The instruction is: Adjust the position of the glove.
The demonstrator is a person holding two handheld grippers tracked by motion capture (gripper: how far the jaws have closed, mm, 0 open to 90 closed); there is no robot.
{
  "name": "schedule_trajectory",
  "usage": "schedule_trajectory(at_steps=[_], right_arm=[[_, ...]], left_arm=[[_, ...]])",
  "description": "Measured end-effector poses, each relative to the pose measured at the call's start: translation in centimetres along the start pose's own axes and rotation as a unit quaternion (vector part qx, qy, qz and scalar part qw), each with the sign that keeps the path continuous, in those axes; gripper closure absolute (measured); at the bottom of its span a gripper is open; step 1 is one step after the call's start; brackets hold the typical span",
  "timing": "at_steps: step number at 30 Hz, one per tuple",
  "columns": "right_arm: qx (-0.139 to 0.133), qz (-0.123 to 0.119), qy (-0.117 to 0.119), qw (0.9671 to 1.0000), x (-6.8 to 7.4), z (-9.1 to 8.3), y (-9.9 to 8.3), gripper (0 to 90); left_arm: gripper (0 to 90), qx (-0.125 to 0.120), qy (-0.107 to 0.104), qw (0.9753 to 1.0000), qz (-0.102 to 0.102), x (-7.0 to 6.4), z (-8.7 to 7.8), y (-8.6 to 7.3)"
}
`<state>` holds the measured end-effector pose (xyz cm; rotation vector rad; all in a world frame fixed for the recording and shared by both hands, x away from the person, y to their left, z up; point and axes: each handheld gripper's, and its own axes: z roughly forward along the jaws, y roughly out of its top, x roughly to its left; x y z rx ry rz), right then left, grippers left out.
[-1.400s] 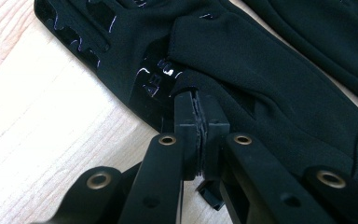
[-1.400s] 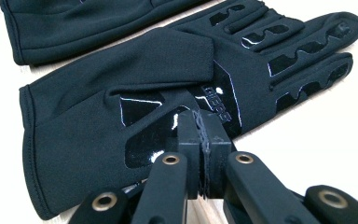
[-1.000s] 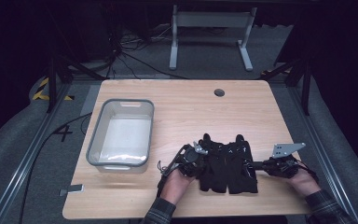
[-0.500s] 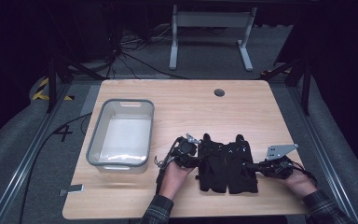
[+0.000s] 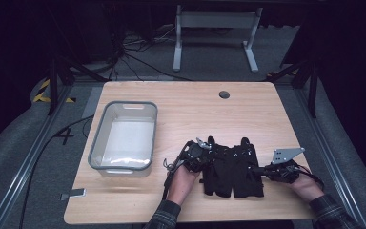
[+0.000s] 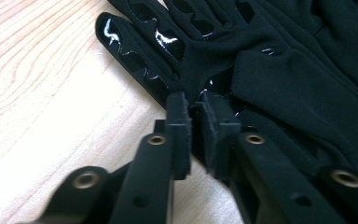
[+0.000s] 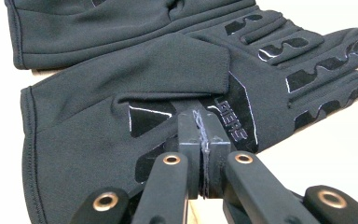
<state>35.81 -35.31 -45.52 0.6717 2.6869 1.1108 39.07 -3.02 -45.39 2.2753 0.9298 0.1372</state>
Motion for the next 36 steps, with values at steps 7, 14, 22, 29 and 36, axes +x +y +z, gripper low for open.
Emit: schedule_trajectory(at_steps=[7, 14, 22, 29, 36], right_arm=[[-0.002, 0.001, 0.0, 1.0, -0.1, 0.1, 0.0, 90.0], [-0.004, 0.0, -0.004, 1.0, 0.0, 0.3, 0.2, 90.0], [-0.006, -0.009, -0.005, 0.9999, -0.1, 1.1, 0.9, 90.0], [-0.007, -0.013, -0.001, 0.9999, -0.2, 1.7, 1.5, 90.0], [-0.011, -0.018, 0.009, 0.9997, 0.0, 2.6, 2.3, 90.0]], left_arm=[[86.9, -0.026, -0.032, 0.9989, -0.024, 0.3, -1.4, 0.4], [86.9, -0.056, -0.055, 0.9961, -0.04, 0.2, -3.0, 1.0], [86.8, -0.08, -0.076, 0.9921, -0.06, 0.7, -3.7, 1.3], [86.8, -0.094, -0.078, 0.9905, -0.063, 0.5, -3.9, 1.8], [86.8, -0.106, -0.084, 0.989, -0.06, 0.3, -4.1, 2.8]])
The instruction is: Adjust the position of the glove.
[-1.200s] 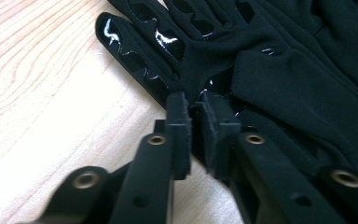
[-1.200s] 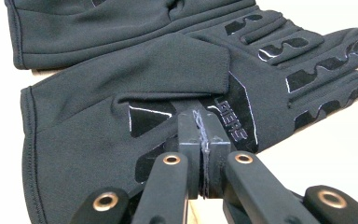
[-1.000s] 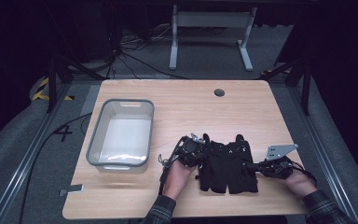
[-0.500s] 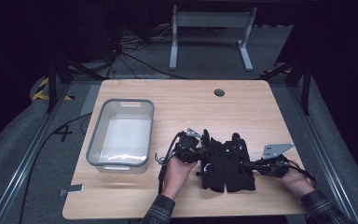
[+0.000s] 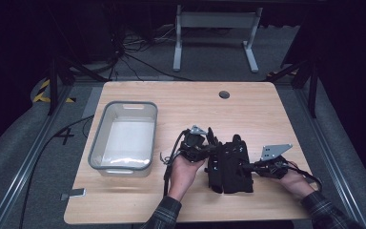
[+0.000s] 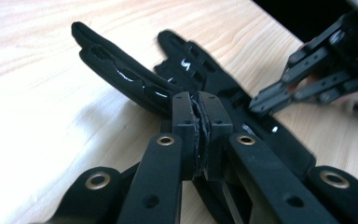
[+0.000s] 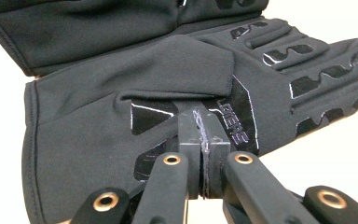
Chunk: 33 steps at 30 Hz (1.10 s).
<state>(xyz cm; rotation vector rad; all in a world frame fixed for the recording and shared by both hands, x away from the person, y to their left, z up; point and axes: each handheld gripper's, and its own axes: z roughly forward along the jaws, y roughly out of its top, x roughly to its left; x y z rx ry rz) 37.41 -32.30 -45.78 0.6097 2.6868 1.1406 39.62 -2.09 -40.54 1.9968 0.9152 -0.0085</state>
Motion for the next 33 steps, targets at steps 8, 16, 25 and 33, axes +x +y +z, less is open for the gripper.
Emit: schedule_trajectory(at_steps=[8, 16, 25, 33], right_arm=[[0.002, -0.009, 0.008, 0.9999, 0.2, 1.0, 1.0, 90.0], [0.004, -0.018, 0.011, 0.9998, 0.3, 1.8, 1.8, 90.0], [0.004, -0.021, 0.014, 0.9997, 0.4, 2.0, 2.0, 90.0], [-0.002, -0.022, 0.012, 0.9997, 0.4, 1.2, 2.0, 90.0]], left_arm=[[86.8, -0.003, -0.002, 0.9998, 0.02, -1.0, 0.9, 1.3], [86.7, 0.003, -0.011, 0.9996, 0.026, -1.5, 2.5, 1.8], [86.7, 0.014, -0.014, 0.9991, 0.038, -2.1, 4.8, 2.8], [86.3, 0.025, -0.021, 0.9986, 0.042, -2.8, 6.3, 2.7]])
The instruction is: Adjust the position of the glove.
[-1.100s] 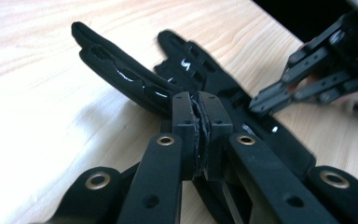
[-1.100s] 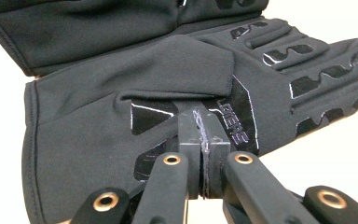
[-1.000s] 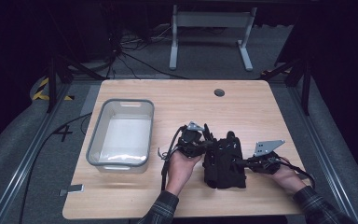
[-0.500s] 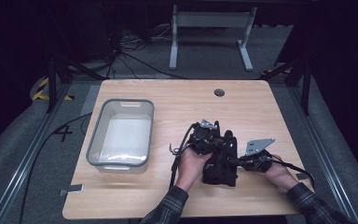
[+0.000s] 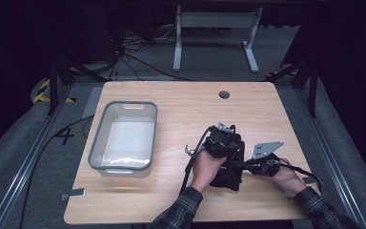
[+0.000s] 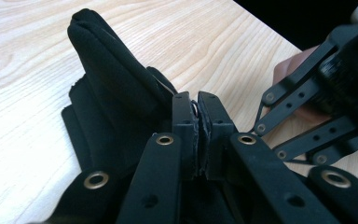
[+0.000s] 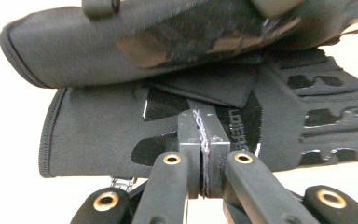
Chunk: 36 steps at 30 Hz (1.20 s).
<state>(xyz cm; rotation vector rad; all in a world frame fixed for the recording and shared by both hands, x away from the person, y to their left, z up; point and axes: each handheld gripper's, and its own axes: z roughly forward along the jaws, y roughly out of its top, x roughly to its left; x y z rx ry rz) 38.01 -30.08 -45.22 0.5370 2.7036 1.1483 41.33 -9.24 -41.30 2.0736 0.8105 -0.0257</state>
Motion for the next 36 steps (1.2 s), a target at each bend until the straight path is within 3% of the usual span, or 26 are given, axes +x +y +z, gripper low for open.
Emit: schedule_trajectory(at_steps=[7, 15, 19, 22, 30, 36], right_arm=[[-0.026, 0.023, -0.031, 0.9989, -1.4, -2.6, -0.8, 90.0], [-0.042, 0.047, -0.058, 0.9963, -2.7, -4.7, -1.9, 90.0], [-0.045, 0.051, -0.061, 0.9958, -2.8, -5.1, -2.0, 90.0], [-0.05, 0.051, -0.056, 0.9959, -2.6, -5.1, -1.9, 90.0], [-0.058, 0.042, -0.034, 0.9969, -1.8, -3.7, -0.4, 90.0], [-0.041, 0.025, -0.021, 0.9986, -1.5, -1.6, 0.7, 90.0]], left_arm=[[85.5, 0.001, -0.01, 0.9999, 0.004, -0.4, 0.5, 0.2], [76.1, -0.013, -0.026, 0.9994, 0.017, -1.0, -0.1, 0.4], [82.4, -0.018, -0.023, 0.9992, 0.027, -1.2, -1.3, 0.3], [89.4, -0.007, -0.004, 0.9995, 0.031, -0.7, -2.4, -0.4], [89.6, 0.026, 0.02, 0.9993, 0.017, 0.6, -2.4, -2.9], [89.6, 0.049, 0.014, 0.9987, 0.01, 0.9, -1.4, -4.1]])
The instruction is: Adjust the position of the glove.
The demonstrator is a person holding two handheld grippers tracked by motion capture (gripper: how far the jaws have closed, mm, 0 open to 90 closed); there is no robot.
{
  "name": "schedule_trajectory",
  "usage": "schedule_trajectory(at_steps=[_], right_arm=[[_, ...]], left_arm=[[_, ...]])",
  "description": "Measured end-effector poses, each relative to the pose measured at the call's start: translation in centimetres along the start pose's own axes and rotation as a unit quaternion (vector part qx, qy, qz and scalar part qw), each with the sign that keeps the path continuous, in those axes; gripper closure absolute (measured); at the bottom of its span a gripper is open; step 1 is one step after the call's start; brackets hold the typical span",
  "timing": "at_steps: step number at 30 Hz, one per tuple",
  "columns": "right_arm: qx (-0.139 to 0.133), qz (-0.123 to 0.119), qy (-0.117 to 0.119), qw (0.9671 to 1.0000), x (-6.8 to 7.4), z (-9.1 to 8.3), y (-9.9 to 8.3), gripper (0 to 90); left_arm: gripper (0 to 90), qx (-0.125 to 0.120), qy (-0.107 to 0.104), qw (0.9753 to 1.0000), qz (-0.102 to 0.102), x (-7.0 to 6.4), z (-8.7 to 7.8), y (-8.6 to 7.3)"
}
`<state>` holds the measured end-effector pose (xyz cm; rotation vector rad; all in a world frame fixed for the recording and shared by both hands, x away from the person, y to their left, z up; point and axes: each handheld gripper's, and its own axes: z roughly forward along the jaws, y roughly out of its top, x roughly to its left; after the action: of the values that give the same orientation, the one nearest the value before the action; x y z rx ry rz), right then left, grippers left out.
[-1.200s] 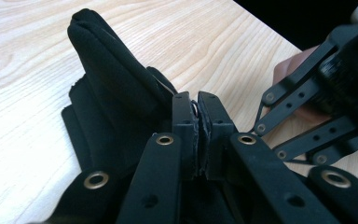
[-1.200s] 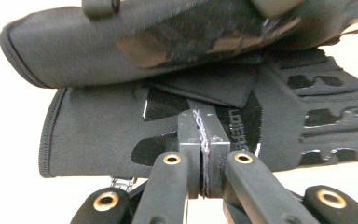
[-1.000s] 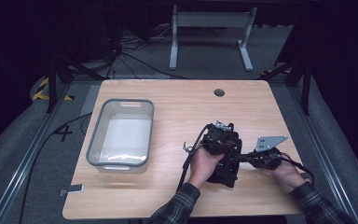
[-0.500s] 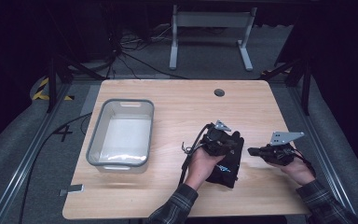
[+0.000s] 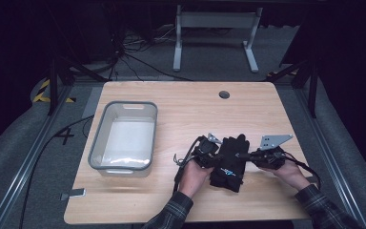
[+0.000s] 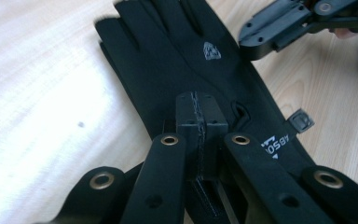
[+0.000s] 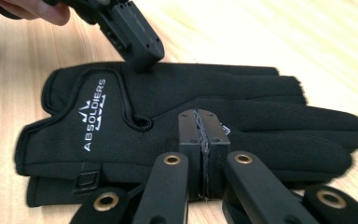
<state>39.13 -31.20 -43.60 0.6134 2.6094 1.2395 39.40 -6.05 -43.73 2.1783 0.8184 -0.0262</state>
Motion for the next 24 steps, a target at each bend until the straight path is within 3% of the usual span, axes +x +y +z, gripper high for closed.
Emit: schedule_trajectory(at_steps=[7, 17, 24], right_arm=[[0.05, -0.014, -0.007, 0.9986, 0.0, 1.4, -0.9, 90.0], [0.051, -0.012, 0.001, 0.9986, 0.3, 1.3, -1.1, 90.0], [0.049, -0.015, 0.019, 0.9985, 1.4, 1.5, -1.0, 90.0]], left_arm=[[89.6, 0.032, 0.007, 0.9993, 0.019, -0.5, 1.9, -0.3], [89.7, 0.034, 0.009, 0.9992, 0.02, -0.1, 1.8, -0.3], [89.7, 0.036, 0.012, 0.9992, 0.014, 0.5, 1.5, -0.3]])
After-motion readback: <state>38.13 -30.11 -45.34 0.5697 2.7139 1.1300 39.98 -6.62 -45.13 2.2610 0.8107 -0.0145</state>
